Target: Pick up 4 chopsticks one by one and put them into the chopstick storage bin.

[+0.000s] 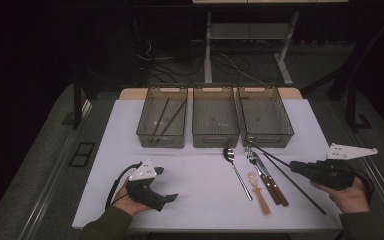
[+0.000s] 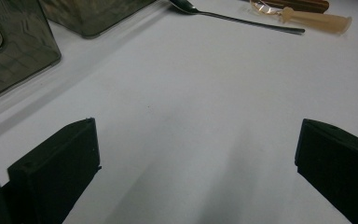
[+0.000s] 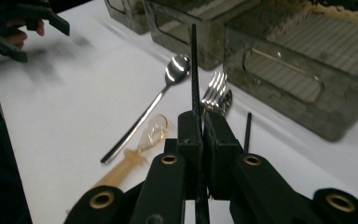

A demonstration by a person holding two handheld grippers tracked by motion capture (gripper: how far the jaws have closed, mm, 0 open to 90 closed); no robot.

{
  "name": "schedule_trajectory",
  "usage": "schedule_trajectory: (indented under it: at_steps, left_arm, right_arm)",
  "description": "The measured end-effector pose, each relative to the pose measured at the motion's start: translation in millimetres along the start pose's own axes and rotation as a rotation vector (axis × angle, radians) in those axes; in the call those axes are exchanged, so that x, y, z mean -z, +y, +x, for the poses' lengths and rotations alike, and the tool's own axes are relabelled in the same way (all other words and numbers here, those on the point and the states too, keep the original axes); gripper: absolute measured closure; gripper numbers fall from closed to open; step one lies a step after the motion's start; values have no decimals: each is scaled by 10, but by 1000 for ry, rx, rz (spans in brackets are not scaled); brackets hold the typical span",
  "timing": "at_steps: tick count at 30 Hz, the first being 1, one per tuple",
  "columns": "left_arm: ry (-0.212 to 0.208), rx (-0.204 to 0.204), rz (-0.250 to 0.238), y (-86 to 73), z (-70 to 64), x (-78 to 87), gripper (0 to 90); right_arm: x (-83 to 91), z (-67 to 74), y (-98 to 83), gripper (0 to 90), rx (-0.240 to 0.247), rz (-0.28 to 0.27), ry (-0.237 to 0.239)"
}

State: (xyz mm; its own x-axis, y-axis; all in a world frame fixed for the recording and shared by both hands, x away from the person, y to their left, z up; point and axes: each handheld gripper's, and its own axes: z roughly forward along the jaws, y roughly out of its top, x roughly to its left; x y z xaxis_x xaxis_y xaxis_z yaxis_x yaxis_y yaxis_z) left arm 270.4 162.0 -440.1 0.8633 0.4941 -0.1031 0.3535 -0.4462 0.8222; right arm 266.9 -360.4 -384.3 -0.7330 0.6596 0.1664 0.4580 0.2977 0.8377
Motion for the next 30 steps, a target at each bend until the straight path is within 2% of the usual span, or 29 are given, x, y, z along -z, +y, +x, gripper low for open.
schedule_trajectory:
  at_steps: [3, 8, 20, 30]
  left_arm:
    - [-1, -1, -1, -1, 0, -7, 0]
    - [-3, -4, 3, -3, -3, -15, 0]
    - [-7, -10, 5, -1, -6, -17, 0]
    - [-5, -6, -4, 1, -5, -13, 0]
  right_arm:
    - [-53, 16, 82, 858, 6, -10, 5]
    - [-172, 39, 175, 858, 31, 6, 7]
    - [-407, 63, 442, 858, 38, -19, 33]
    - [-681, 122, 653, 858, 40, -17, 25]
